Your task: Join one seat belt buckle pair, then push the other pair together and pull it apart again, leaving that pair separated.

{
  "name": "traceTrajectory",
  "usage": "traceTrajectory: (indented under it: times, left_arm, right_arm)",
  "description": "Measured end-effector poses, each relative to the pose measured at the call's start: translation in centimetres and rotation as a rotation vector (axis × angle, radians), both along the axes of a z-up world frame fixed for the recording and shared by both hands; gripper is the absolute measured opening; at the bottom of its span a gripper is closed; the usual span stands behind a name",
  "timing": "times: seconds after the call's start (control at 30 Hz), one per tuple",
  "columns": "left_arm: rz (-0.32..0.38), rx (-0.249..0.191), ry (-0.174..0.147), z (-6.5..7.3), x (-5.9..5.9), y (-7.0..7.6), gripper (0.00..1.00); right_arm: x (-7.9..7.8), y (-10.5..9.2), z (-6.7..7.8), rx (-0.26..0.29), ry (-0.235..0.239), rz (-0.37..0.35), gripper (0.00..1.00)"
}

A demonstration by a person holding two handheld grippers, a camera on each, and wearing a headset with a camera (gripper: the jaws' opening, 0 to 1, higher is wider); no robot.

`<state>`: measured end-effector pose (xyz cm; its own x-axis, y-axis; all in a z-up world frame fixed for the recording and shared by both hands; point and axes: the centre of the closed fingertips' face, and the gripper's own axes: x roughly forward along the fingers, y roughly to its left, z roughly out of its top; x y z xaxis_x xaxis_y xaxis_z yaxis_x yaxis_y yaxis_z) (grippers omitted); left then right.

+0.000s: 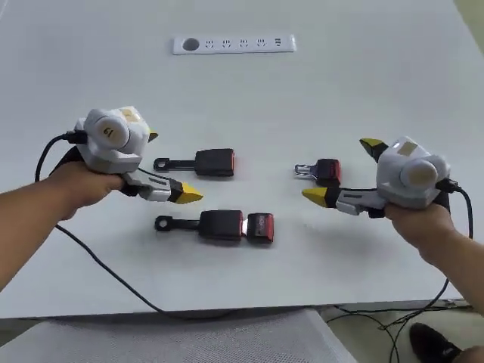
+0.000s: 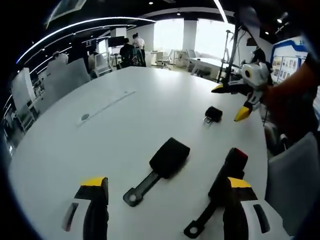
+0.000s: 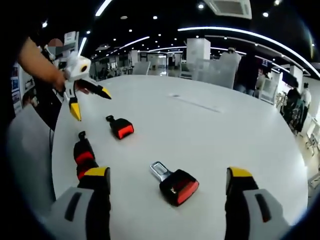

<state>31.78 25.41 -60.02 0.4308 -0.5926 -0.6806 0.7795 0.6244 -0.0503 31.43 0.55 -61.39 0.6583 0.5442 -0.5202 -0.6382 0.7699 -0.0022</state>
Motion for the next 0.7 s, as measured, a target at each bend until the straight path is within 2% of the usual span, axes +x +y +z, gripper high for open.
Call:
traceTrajectory:
  times: [0.03, 0.2, 0.37, 0.5, 0.6, 0.7]
  left_arm:
    - [0.015, -0.008, 0.003, 0.2, -0.4, 0.4, 1.00]
    - [0.086, -0.053, -0.030, 1.7, -2.2, 2.3, 1.00]
    - [0.166, -0.110, -0.051, 3.1, -3.8, 4.3, 1.00]
    - [0.167, -0.106, -0.063, 3.4, -5.7, 5.8, 1.00]
    - [0.196, -0.134, -0.052, 3.4, -7.0, 6.9, 1.00]
    - [0.198, -0.137, -0.041, 3.2, -8.6, 7.7, 1.00]
  right_arm:
    - [-0.3, 0.2, 0.0, 0.002, -0.003, -0.006, 0.97]
    - [-2.4, 1.7, 0.5, 0.005, -0.021, -0.025, 0.98]
    - [-4.0, 2.3, 1.1, 0.016, -0.034, -0.048, 0.99]
    - [-5.2, 2.4, 1.5, 0.015, -0.039, -0.069, 1.00]
    - [-6.2, 2.5, 2.1, 0.022, -0.044, -0.086, 1.00]
    - [-6.6, 1.9, 2.4, 0.031, -0.053, -0.106, 1.00]
